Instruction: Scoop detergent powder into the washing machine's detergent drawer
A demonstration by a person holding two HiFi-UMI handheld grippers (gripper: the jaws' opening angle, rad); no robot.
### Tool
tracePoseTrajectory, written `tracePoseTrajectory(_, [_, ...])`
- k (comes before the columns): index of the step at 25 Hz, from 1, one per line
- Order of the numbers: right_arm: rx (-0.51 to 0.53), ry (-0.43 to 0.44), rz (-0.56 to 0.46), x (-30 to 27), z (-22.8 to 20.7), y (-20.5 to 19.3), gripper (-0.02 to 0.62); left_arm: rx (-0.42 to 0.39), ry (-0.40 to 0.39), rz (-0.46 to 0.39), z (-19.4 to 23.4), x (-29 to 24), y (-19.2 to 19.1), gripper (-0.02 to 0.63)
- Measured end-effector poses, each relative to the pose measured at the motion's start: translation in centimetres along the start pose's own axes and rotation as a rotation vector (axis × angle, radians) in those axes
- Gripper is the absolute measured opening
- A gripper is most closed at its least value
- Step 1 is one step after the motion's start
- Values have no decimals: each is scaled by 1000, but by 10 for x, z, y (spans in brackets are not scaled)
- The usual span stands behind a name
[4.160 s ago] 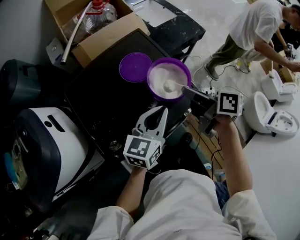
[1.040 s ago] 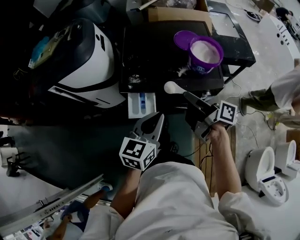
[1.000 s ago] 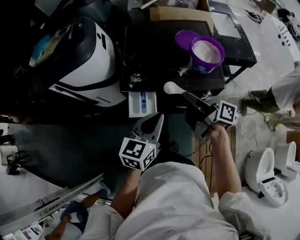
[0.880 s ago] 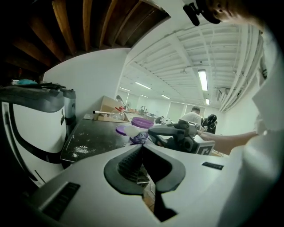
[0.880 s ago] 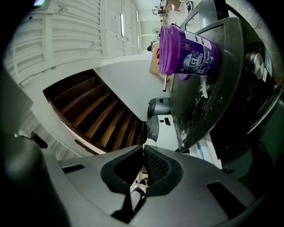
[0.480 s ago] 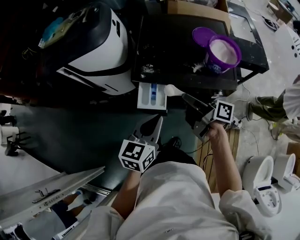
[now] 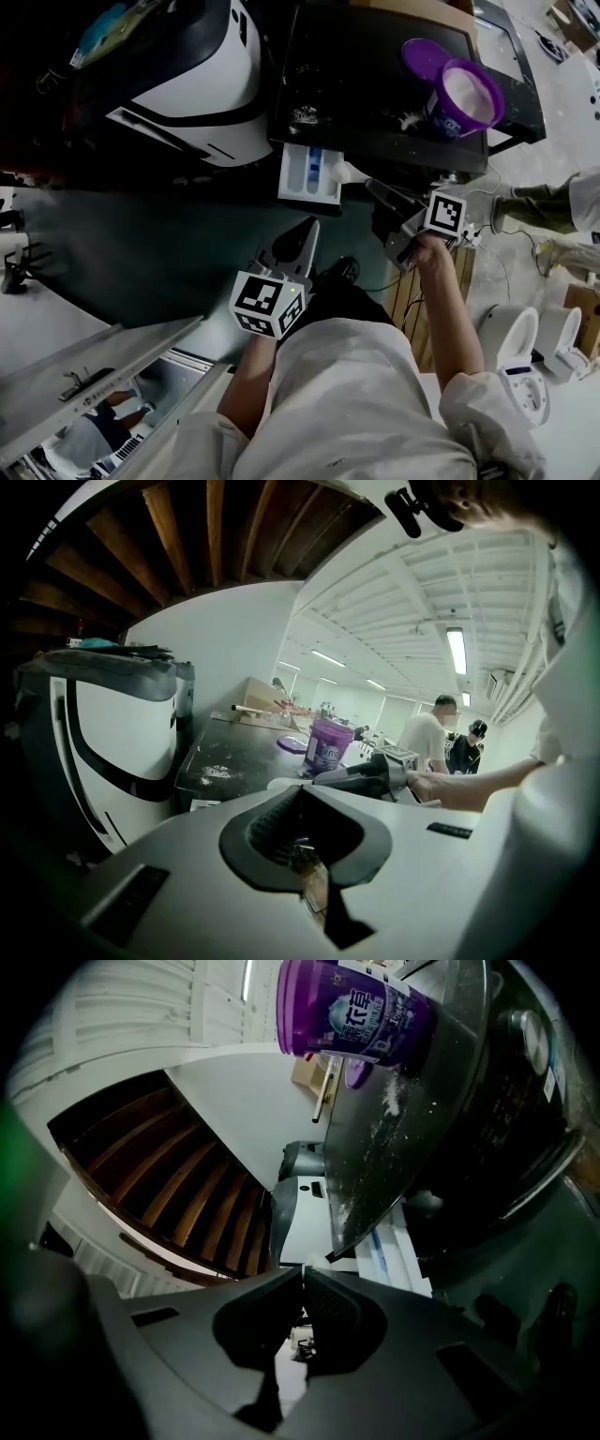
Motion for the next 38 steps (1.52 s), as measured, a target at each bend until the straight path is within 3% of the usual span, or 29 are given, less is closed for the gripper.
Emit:
tracePoseTrajectory(9, [103,-132,-11,-16,-28,0,9,11,-18,5,14,-1,-7,18])
tracePoseTrajectory(14, [99,-115,-29,-27,-41,2,9,8,-24,19,27,-4,-11,18])
tracePoseTrajectory(20, [180,-173,-32,-33,-59,3,8,5,-34,32,36,-10,-15,20])
tracePoseTrajectory(25, [235,-160,-51,-41,-66,9,8,-4,-46,44,38,-11,-18,20])
tracePoseTrajectory(32, [407,-200,-19,-54,-72,11,8,6,-53,56,43,-10,-26,20])
tracePoseTrajectory(38, [485,-248,2,-58,-83,10,8,9,-57,67,46,-9,-31,20])
Point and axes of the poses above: the fingertips, and each gripper's own axes: x backward along the fingers, z to its left, y out of its top, the point moved 2 cm from there along x, backward along the fingers, and after that the axes turned 6 degrees about -x, right-handed, at the moved point
